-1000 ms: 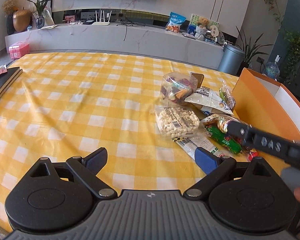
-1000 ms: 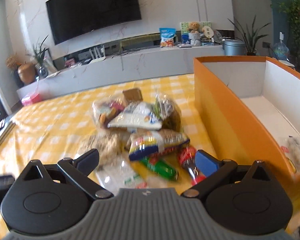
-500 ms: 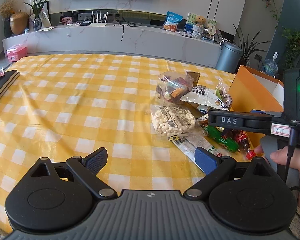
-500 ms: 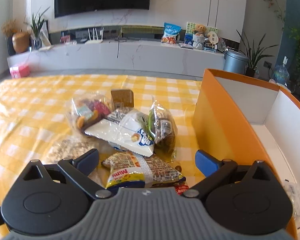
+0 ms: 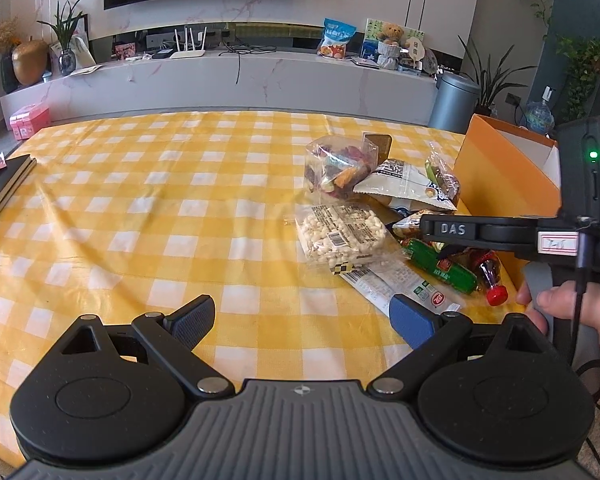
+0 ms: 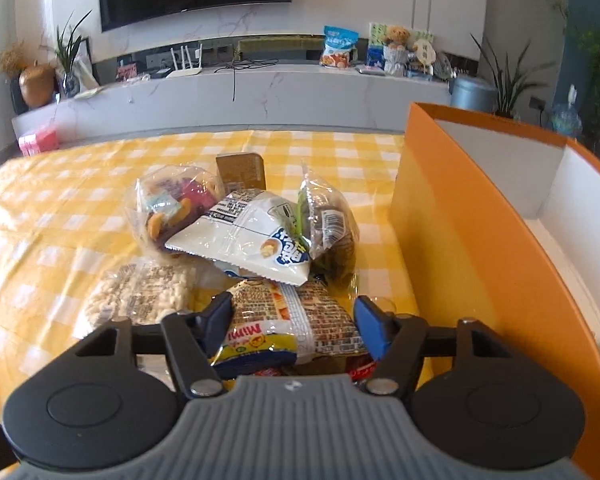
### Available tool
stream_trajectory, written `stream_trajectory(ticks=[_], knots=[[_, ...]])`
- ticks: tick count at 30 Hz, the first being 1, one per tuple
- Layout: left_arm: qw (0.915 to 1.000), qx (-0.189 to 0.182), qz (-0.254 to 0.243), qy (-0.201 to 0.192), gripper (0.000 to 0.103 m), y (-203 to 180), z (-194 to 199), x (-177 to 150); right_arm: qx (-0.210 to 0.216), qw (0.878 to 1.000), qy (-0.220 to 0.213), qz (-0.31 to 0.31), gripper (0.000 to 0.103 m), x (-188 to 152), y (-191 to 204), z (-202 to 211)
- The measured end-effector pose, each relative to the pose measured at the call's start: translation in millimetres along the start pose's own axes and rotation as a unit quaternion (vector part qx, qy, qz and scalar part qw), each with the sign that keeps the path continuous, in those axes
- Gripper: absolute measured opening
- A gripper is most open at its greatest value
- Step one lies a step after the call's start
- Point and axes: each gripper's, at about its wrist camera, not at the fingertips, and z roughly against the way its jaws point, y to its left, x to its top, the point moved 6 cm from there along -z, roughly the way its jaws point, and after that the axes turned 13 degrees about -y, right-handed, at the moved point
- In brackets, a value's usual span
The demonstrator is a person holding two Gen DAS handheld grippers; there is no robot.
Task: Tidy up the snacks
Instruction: 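Grasp the blue-wrapped bread bag with the right tool and lift it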
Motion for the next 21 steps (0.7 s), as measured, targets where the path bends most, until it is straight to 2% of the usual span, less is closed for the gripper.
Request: stream_trajectory(ticks=[11, 15, 17, 21], knots=[[0.9999, -0.001, 0.012, -0.002, 0.103, 3.4, 3.6, 4.1, -0.001, 0.999, -0.012, -0.052, 0.060, 3.9, -15.4, 53.0], [0.9999, -0.002, 0.010, -0.005, 0.103, 1.5, 5.2, 5.4, -0.002, 0.998, -0.002, -0.068, 0.060, -4.2, -19.7, 76.4], [0.9999, -0.002, 0.009, -0.006, 0.103, 0.8, 5.7, 5.8, -0.001, 0.998, 0.009, -0.063, 0.060, -13.9, -20.1, 88.3], [1.0000, -0.002, 0.007, -0.007, 0.103, -0.9, 6.1, 6.1, -0.004, 0.996, 0.069, -0.049, 0.059, -49.7, -19.1, 99.9]])
